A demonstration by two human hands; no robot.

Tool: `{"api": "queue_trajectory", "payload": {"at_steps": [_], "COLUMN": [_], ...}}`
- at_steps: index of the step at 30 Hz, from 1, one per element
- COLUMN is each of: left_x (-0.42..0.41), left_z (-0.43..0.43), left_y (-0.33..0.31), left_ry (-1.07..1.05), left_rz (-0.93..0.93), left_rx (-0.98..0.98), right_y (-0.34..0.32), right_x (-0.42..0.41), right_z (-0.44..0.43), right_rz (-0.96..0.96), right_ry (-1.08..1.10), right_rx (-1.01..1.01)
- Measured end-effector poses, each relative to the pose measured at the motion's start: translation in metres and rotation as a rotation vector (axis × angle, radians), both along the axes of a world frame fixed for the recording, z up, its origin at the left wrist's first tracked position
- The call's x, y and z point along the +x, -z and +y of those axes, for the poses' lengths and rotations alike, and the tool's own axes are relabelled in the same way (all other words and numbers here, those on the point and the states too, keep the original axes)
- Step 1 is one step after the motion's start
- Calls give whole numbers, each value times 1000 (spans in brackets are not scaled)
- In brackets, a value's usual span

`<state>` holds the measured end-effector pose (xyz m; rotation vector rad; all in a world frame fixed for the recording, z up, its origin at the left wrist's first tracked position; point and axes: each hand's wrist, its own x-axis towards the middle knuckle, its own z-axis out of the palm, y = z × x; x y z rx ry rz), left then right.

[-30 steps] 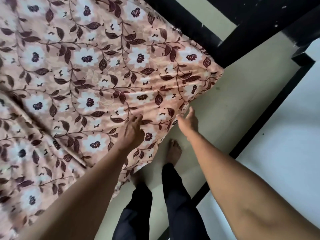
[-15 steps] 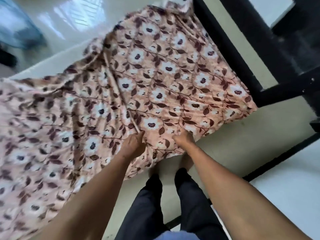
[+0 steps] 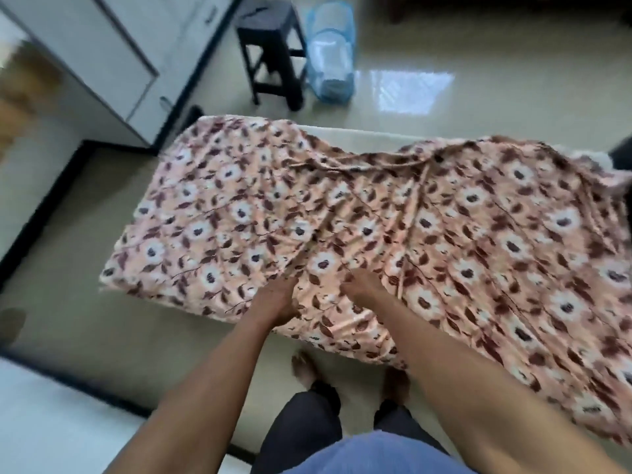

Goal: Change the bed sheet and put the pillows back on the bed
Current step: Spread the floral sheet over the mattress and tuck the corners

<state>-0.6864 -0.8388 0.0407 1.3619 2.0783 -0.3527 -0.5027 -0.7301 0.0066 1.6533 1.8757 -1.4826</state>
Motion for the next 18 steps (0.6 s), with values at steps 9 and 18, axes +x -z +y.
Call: {"api": "queue_trajectory", "payload": {"at_steps": [9, 18], "left_x": [-202, -425], "left_z": [-117, -211], "left_y": [1, -18], "left_ry": [-342, -419], "left_rz": [24, 54], "left_rx": [62, 96], "right_y": [-22, -32], "right_x": [-247, -495], "right_z": [-58, -129], "right_rz": [-8, -11], "right_ry": [-551, -718], "right_rx": [138, 231]}}
